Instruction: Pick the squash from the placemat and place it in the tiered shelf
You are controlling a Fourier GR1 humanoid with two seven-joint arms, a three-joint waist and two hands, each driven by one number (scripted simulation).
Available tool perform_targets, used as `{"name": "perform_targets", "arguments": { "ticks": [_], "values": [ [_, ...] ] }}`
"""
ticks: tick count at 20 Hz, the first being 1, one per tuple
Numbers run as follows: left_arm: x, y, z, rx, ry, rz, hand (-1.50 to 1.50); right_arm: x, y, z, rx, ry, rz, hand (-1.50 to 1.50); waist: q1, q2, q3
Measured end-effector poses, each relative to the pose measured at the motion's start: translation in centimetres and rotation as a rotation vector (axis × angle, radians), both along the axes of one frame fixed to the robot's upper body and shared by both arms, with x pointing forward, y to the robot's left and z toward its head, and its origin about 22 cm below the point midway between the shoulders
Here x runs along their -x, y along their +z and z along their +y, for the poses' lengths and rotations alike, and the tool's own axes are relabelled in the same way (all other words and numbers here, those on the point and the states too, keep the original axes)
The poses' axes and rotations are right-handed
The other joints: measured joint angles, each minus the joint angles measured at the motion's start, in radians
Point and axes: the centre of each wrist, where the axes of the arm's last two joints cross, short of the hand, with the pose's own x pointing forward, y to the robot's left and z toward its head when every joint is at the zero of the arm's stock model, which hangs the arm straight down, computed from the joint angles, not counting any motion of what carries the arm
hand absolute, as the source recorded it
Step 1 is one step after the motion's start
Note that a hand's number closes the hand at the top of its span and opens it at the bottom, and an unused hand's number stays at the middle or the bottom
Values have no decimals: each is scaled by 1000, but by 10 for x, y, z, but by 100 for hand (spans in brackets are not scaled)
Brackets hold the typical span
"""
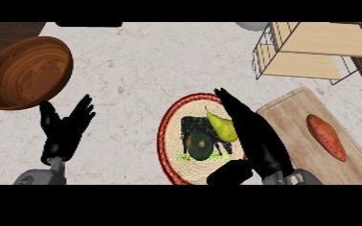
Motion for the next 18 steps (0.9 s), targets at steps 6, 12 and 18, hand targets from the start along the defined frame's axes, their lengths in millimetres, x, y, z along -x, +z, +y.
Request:
{"name": "perform_targets", "arguments": {
  "ticks": [6,12,18],
  "values": [
    [0,-2,-3,-3,2,10,0,-3,-17,24,91,19,49,-150,-2,0,0],
    [-3,3,3,-2,9,-1,0,4,-27,35,151,-21,61,-150,-5,0,1],
    [2,-5,-1,-7,4,-2,0,4,-41,44,199,-55,64,-150,-4,0,1]
  ]
}}
